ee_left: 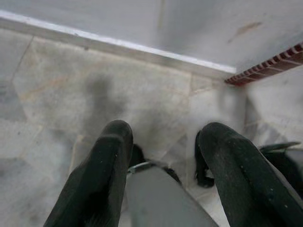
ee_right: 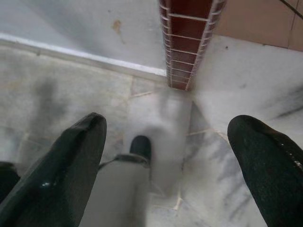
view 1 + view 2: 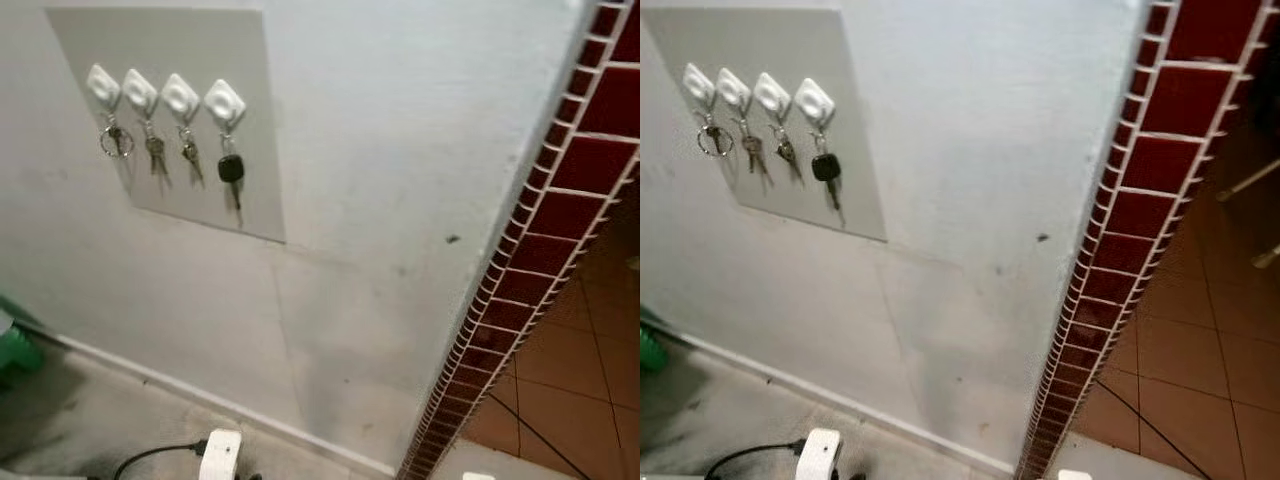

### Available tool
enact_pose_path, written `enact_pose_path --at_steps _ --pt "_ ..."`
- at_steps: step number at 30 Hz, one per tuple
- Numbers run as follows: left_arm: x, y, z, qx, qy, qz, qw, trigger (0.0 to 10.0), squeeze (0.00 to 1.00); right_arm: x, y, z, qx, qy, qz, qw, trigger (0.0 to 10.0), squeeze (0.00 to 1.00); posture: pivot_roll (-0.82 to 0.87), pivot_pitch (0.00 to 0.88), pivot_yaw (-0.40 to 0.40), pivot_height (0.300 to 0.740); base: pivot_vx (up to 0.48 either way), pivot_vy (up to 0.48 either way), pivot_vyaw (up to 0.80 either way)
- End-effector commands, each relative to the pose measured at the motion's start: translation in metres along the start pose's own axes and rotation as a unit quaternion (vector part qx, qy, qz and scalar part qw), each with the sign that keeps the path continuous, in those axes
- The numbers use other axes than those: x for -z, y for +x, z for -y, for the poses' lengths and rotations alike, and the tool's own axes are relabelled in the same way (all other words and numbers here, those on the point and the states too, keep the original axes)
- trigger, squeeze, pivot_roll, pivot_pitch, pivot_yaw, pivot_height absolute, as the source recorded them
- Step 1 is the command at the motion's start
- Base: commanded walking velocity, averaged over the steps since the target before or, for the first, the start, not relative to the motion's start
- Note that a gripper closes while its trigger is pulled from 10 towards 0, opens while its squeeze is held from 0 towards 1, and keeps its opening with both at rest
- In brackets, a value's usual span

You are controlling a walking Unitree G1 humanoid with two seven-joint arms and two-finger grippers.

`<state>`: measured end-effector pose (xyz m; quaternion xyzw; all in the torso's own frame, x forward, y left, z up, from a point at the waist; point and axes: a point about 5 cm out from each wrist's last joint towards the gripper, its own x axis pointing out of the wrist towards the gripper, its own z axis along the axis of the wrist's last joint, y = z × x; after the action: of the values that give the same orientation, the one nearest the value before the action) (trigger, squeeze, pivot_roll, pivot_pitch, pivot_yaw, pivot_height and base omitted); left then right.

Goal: Hang keys on a hook

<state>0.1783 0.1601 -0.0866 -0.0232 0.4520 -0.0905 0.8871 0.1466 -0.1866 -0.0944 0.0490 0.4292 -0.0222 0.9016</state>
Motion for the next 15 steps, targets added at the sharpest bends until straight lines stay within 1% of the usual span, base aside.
enact_pose_path --at_steps 1,7,11,14,15 --pt "-0.0033 0.0009 0.0007 -0.002 0.002 0.004 1.0 10.0 0.0 0.0048 -0.0016 0.0036 0.009 0.007 -0.011 1.0 10.0 0.0 -0.08 0.0 0.021 0.74 0.0 0.0 -0.68" --pt "-0.0017 0.0007 0.0008 -0.003 -0.01 0.002 1.0 10.0 0.0 0.0041 -0.0014 0.0035 0.009 0.009 -0.01 1.0 10.0 0.0 -0.08 0.0 0.022 0.74 0.0 0.0 -0.68" --pt "-0.0014 0.0007 0.0011 -0.004 -0.01 0.001 1.0 10.0 0.0 0.0034 -0.0012 0.004 0.009 0.01 -0.009 1.0 10.0 0.0 -0.08 0.0 0.02 0.74 0.0 0.388 -0.68" --pt "-0.0002 0.0005 0.0007 -0.007 -0.006 -0.002 1.0 10.0 0.0 0.0036 -0.0013 0.0044 0.01 0.011 -0.01 1.0 10.0 0.0 -0.08 0.0 0.021 0.74 0.0 0.0 -0.69" --pt "0.0004 0.0005 0.0007 -0.007 -0.009 -0.003 1.0 10.0 0.0 0.0033 -0.0013 0.0044 0.009 0.011 -0.008 1.0 10.0 0.0 -0.08 0.0 0.021 0.74 0.0 0.0 0.0"
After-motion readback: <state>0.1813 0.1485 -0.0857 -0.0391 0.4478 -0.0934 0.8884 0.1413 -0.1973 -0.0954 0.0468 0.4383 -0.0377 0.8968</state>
